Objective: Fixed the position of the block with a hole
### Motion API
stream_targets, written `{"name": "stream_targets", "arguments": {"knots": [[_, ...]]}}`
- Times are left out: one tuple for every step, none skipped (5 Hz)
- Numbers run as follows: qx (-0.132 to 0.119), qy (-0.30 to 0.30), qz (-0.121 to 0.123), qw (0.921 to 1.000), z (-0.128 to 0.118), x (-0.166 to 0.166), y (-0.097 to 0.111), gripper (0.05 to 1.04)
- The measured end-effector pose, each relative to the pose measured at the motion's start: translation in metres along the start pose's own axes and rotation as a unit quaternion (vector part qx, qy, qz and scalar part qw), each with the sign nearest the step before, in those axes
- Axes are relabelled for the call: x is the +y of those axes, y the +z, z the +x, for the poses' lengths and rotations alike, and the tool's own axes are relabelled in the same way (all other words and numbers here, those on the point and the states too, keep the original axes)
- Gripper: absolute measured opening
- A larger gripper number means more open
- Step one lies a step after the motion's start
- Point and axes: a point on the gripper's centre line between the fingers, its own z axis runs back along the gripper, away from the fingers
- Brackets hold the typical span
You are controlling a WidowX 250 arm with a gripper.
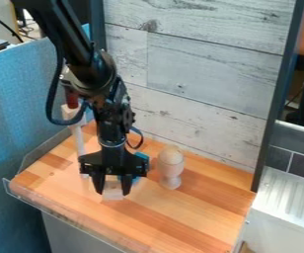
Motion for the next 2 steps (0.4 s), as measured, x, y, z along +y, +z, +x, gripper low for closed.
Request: {"name": "stream_targets", "arguments": {"knots": [[-0.018, -0.021, 0.003, 0.9996, 0.0096, 0.0042, 0.0011, 0.584], [-0.022, -0.062, 0.006, 0.9978, 0.0124, 0.0133, -0.0032, 0.584]]}}
